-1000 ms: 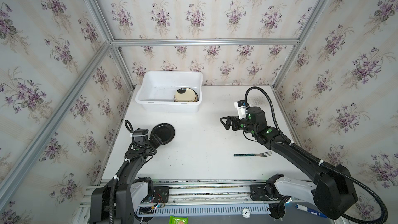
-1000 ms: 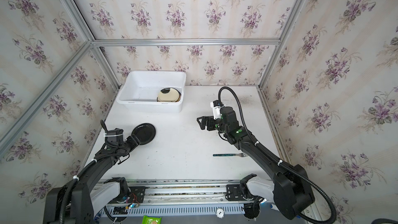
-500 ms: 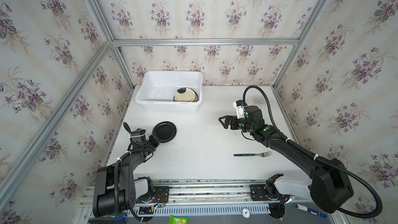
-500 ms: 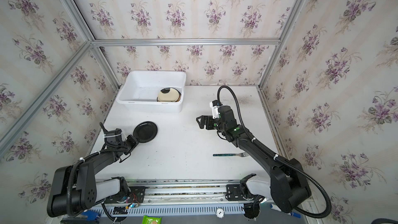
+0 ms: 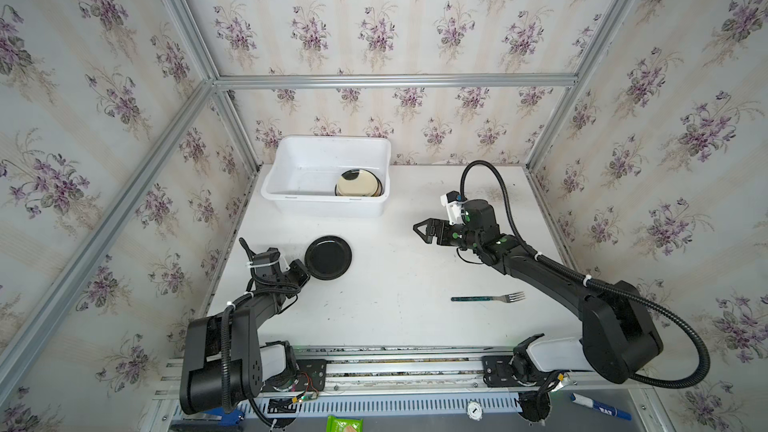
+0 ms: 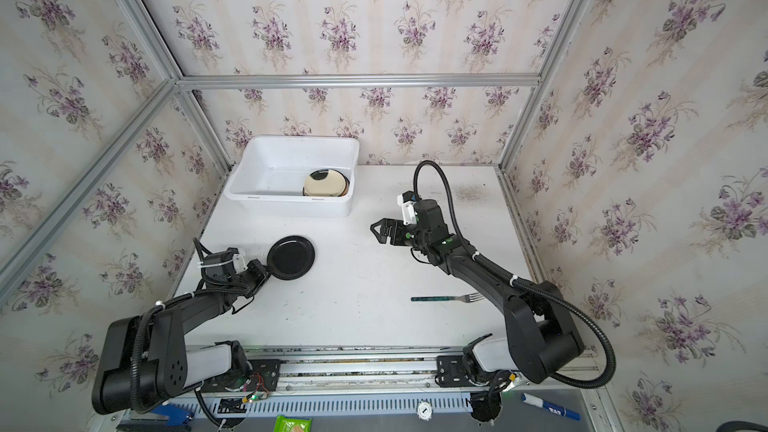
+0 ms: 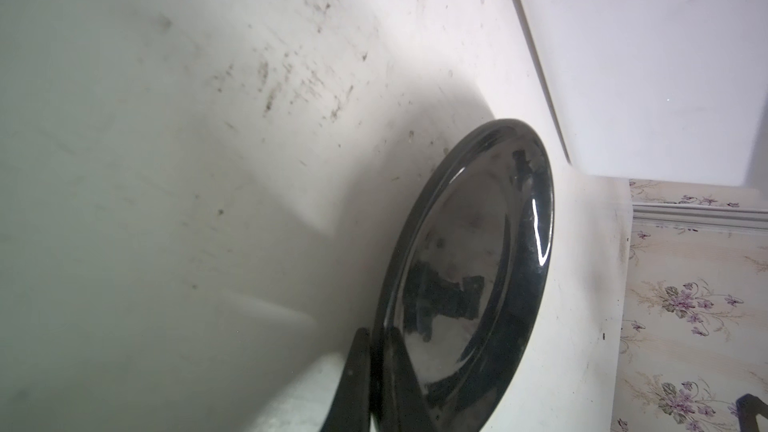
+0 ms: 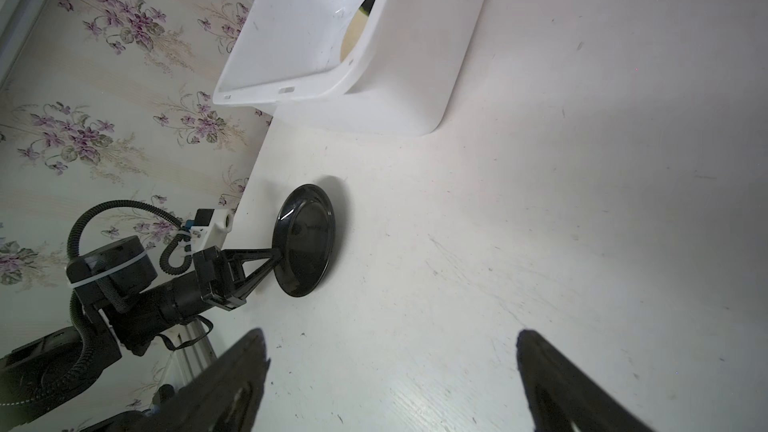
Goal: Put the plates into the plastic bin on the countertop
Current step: 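Pinch the black plate rim with the left gripper and tilt it upright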
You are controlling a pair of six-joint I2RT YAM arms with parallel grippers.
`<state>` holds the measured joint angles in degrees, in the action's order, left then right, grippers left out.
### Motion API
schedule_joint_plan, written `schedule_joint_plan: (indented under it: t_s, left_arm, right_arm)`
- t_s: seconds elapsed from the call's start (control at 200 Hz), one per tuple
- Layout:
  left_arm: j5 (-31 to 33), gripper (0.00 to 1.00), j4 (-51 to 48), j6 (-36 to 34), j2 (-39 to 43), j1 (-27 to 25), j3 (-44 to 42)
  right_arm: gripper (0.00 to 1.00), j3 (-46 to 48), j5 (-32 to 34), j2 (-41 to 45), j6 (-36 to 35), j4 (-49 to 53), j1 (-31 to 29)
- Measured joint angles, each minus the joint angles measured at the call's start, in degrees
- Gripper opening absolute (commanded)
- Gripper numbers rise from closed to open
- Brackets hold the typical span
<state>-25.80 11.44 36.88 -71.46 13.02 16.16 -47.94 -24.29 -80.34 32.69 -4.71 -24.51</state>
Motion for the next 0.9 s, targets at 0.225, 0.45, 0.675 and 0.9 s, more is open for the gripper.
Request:
schedule_joint_plan:
  t_s: [0.225,0.45,0.675,0.9]
  left_arm:
    - [-0.3,0.00,-2.4,0.0,7.6,-0.2,-1.2]
    - [-1.3,0.00,-3.8,1.2,14.9,-0.2,-1.0]
    - [-1.7,0.00,-6.6,2.2,19.3,-1.9,1.4]
    - [-1.6,0.00,-8.8,2.2,19.2,-3.6,6.6]
  right_arm:
    - [0.95,-1.0,-3.2,-3.0,2.4,-2.9,0.0]
    - [0.94,-1.6,-5.0,-4.5,4.6,-4.8,0.0]
    - [0.93,-0.2,-3.9,-4.4,6.3,-7.2,0.0]
    - [0.93,2.0,-1.7,-2.4,7.0,-8.0,0.0]
